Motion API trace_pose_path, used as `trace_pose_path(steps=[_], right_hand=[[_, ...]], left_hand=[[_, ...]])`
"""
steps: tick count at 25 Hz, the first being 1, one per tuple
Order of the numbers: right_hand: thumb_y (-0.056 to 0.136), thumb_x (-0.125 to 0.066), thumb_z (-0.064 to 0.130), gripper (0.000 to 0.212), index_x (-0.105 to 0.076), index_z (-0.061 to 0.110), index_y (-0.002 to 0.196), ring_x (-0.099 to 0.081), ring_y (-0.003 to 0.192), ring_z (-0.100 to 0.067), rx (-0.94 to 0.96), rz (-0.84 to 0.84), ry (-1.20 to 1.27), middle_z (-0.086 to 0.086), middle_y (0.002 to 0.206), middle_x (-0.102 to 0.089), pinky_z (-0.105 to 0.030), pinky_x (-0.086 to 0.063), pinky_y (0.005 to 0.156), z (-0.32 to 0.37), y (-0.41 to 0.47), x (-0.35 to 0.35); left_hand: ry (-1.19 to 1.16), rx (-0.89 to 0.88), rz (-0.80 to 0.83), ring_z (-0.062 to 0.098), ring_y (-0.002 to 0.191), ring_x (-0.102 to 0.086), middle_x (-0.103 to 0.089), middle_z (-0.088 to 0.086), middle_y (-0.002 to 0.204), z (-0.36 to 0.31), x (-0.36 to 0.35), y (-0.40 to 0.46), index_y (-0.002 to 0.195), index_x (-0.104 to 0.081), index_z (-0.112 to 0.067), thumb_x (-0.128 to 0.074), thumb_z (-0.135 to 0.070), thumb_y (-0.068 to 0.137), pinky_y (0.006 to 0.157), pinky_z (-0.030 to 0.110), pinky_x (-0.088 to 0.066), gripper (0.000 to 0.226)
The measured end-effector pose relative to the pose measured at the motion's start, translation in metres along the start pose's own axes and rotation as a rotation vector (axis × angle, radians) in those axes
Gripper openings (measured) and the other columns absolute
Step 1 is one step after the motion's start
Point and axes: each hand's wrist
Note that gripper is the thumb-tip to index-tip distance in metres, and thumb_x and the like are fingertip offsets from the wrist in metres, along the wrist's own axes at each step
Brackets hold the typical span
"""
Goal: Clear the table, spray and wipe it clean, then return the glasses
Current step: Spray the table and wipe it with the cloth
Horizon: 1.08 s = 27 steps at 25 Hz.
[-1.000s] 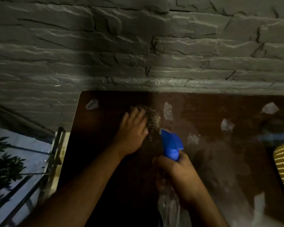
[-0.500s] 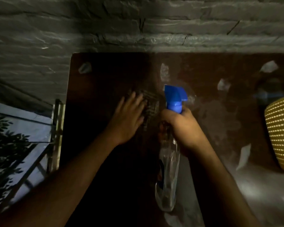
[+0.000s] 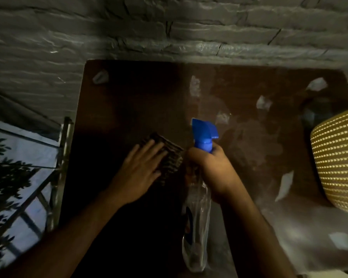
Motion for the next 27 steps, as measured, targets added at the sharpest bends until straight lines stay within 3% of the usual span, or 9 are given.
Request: trace_pose_path(steps=[4, 6, 11, 13, 17, 20, 23, 25, 27], right_hand=[[0.082, -0.06, 0.001, 0.012, -0.051, 0.007, 0.088, -0.049, 0.047, -0.017, -0.048, 0.048, 0.004, -0.003, 0.056, -0.051, -0.03, -0.044, 0.045, -0.016, -0.018, 0.014], [0.082, -0.059, 0.001, 0.012, -0.05, 0.008, 0.087, -0.047, 0.048, -0.017, -0.061, 0.046, 0.005, -0.003, 0.056, -0.049, -0.032, -0.043, 0.047, -0.025, -0.03, 0.018], [0.082, -0.061, 0.002, 0.012, -0.053, 0.011, 0.084, -0.051, 0.047, -0.015, -0.055, 0.135, -0.02, -0.001, 0.057, -0.054, -0.027, -0.045, 0.044, -0.034, -0.068, 0.045], [0.083, -0.06, 0.002, 0.012, -0.052, 0.01, 0.088, -0.049, 0.049, -0.018, -0.084, 0.152, -0.025, -0.005, 0.06, -0.052, -0.029, -0.044, 0.045, -0.042, -0.075, 0.054], [0.082, -0.059, 0.002, 0.011, -0.051, 0.01, 0.082, -0.05, 0.044, -0.014, -0.063, 0.159, -0.083, -0.001, 0.052, -0.052, -0.026, -0.044, 0.043, -0.063, -0.083, 0.066], [0.08, -0.06, 0.003, 0.012, -0.052, 0.011, 0.077, -0.05, 0.044, -0.014, -0.029, 0.185, -0.073, 0.0, 0.051, -0.053, -0.025, -0.044, 0.043, -0.067, -0.092, 0.068], [0.071, -0.065, 0.011, 0.012, -0.054, 0.013, 0.076, -0.051, 0.046, -0.018, -0.021, 0.221, -0.047, -0.002, 0.054, -0.054, -0.029, -0.044, 0.046, -0.066, -0.101, 0.073], [0.077, -0.065, 0.008, 0.013, -0.053, 0.011, 0.081, -0.049, 0.048, -0.02, -0.026, 0.223, -0.047, -0.005, 0.056, -0.052, -0.03, -0.044, 0.046, -0.067, -0.103, 0.077], [0.082, -0.062, 0.003, 0.012, -0.051, 0.009, 0.084, -0.047, 0.047, -0.021, -0.035, 0.224, -0.052, -0.007, 0.057, -0.05, -0.029, -0.044, 0.045, -0.069, -0.103, 0.076]], left_hand=[[-0.026, 0.367, -0.072, 0.023, 0.148, -0.011, -0.018, 0.004, 0.16, 0.049, 0.023, 0.076, 0.148, -0.034, -0.015, -0.033, -0.04, 0.099, 0.117, 0.047, -0.008, 0.055], [-0.071, 0.558, 0.031, 0.022, 0.149, -0.001, -0.009, 0.003, 0.162, 0.025, 0.032, 0.104, 0.151, -0.026, -0.017, -0.035, -0.039, 0.1, 0.119, 0.046, -0.003, 0.056], [0.028, 0.105, 0.019, 0.024, 0.146, -0.018, -0.027, 0.003, 0.157, -0.073, -0.024, -0.056, 0.145, -0.036, -0.021, -0.032, -0.04, 0.091, 0.117, 0.044, -0.012, 0.058], [0.071, 0.202, -0.067, 0.028, 0.145, -0.021, -0.03, 0.009, 0.156, -0.029, -0.022, -0.062, 0.144, -0.038, -0.015, -0.034, -0.035, 0.095, 0.116, 0.047, -0.012, 0.053], [-0.049, 0.69, -0.011, 0.025, 0.149, -0.001, -0.008, 0.005, 0.162, 0.007, 0.017, 0.042, 0.151, -0.025, -0.013, -0.03, -0.036, 0.102, 0.119, 0.048, -0.006, 0.054], [0.093, 0.437, -0.019, 0.029, 0.148, -0.01, -0.017, 0.009, 0.16, -0.074, -0.019, 0.003, 0.147, -0.035, -0.01, -0.013, -0.04, 0.101, 0.118, 0.05, -0.013, 0.059], [0.031, 0.208, -0.024, 0.023, 0.146, -0.019, -0.03, 0.004, 0.156, -0.117, -0.037, -0.096, 0.142, -0.042, -0.019, -0.025, -0.041, 0.095, 0.117, 0.046, -0.018, 0.055], [0.045, 0.284, -0.038, 0.026, 0.145, -0.024, -0.034, 0.008, 0.154, -0.08, -0.027, -0.08, 0.142, -0.043, -0.016, -0.029, -0.037, 0.094, 0.114, 0.049, -0.021, 0.055], [0.014, 0.553, -0.07, 0.026, 0.148, -0.012, -0.02, 0.007, 0.16, -0.042, -0.003, -0.022, 0.147, -0.035, -0.013, -0.03, -0.036, 0.1, 0.117, 0.049, -0.013, 0.052]])
Point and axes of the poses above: each hand's wrist, its own y-axis towards the middle knuckle, its own x-axis out of the back of the hand, z = x × y
